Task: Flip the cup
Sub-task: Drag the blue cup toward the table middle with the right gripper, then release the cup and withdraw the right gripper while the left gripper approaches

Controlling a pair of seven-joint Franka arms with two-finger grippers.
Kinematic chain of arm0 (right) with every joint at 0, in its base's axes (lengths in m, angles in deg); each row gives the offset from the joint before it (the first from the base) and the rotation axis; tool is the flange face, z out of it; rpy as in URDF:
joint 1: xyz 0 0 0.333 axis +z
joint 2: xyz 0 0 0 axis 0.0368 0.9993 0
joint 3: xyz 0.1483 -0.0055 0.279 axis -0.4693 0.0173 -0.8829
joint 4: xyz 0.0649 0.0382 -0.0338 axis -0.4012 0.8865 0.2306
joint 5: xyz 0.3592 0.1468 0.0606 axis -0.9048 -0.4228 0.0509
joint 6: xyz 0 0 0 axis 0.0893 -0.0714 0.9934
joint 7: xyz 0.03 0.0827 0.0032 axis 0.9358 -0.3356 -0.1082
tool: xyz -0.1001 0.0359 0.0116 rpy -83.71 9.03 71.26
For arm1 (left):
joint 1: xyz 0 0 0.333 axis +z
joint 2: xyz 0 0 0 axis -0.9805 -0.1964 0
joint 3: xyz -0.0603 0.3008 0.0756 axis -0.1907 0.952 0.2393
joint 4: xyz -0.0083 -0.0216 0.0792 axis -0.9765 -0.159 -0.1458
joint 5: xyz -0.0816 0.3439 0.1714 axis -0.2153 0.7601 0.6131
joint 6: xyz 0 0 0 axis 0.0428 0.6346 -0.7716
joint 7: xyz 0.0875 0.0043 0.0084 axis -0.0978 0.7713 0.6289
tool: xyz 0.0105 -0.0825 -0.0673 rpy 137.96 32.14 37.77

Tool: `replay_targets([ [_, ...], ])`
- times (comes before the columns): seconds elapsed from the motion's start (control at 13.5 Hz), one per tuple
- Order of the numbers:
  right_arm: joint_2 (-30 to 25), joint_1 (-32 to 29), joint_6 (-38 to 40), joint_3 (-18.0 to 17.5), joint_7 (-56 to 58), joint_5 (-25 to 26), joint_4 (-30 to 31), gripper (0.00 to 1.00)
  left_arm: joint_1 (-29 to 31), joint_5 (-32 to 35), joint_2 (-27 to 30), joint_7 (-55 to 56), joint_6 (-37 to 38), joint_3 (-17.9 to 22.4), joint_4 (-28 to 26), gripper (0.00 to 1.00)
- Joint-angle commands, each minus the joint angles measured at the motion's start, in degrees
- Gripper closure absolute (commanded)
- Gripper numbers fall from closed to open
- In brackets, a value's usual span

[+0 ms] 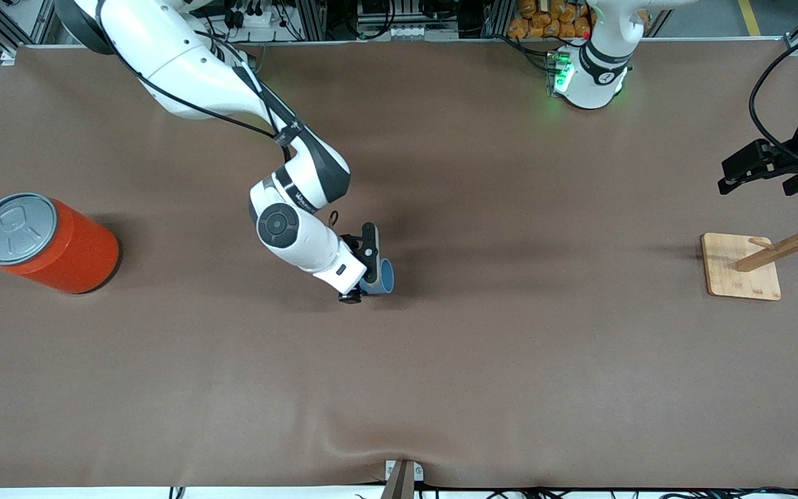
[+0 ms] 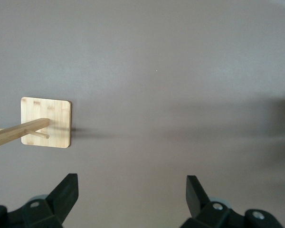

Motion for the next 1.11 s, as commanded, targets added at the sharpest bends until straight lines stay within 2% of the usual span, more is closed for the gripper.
replay_targets([
  [0.0,-0.4,0.9,-2.9,1.4,1.8,0.5,1.6,0.00,0.6,-1.2,-0.2,0.5,0.8,-0.2,0.6,0.00],
  [0.22,-1.2,0.7,-1.7,1.3,0.9,0.5,1.5,0.00,0.4,-1.2,-0.2,0.5,1.0,-0.2,0.6,0.00],
  [0.45,-3.7,0.6,3.0,1.2,-0.1,0.4,0.8,0.00,0.1,-1.2,-1.4,0.8,1.2,-0.2,0.4,0.00],
  [0.74,-9.4,-1.9,15.2,1.4,-11.1,0.5,-0.6,0.00,-0.7,-1.2,-4.1,-0.1,1.7,-0.5,0.5,0.00],
  [1.04,-13.7,-11.1,29.6,1.7,-12.6,0.3,-5.5,0.00,-2.5,-4.1,-5.3,0.3,1.9,-2.0,0.3,0.00],
])
